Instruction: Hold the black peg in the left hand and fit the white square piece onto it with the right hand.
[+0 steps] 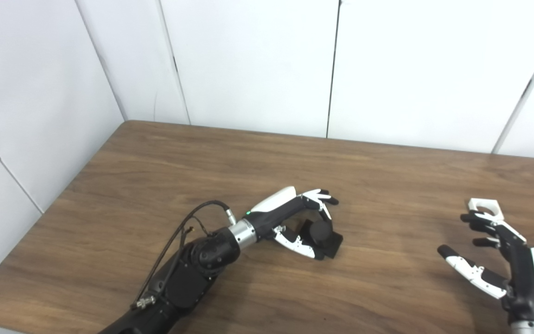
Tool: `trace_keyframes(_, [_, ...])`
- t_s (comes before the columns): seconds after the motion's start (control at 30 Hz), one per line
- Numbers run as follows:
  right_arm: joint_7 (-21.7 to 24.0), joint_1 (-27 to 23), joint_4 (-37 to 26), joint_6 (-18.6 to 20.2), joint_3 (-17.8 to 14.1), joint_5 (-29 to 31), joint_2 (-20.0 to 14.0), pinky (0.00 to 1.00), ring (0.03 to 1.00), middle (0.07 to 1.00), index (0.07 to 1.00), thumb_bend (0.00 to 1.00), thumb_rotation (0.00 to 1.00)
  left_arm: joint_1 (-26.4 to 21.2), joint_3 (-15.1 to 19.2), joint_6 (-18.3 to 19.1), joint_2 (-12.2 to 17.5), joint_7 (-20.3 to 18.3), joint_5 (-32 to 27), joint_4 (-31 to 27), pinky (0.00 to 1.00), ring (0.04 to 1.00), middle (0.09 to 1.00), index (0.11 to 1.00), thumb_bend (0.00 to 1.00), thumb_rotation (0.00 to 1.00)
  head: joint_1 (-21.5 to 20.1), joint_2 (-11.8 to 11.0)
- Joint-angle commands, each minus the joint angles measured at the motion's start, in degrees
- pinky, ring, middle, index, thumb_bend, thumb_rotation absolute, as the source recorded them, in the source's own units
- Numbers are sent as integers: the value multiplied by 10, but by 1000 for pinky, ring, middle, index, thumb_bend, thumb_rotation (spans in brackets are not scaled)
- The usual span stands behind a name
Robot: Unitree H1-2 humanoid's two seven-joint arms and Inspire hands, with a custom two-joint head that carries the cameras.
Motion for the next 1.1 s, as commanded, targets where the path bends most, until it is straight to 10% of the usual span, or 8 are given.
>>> trace_keyframes(0.0, [-8, -5, -14, -10, -1, -5, 4, 612, 734, 789, 668, 604, 297, 12, -18, 16, -2, -35, 10, -12, 943, 979, 889, 486, 521, 78, 0, 1])
trace_keyframes(1.07, [0, -13, -65, 41, 21, -52, 47, 572, 709, 788, 659, 572, 272, 37, -49, 35, 44, -109, 0, -92, 1000, 977, 912, 496, 518, 81, -134, 63])
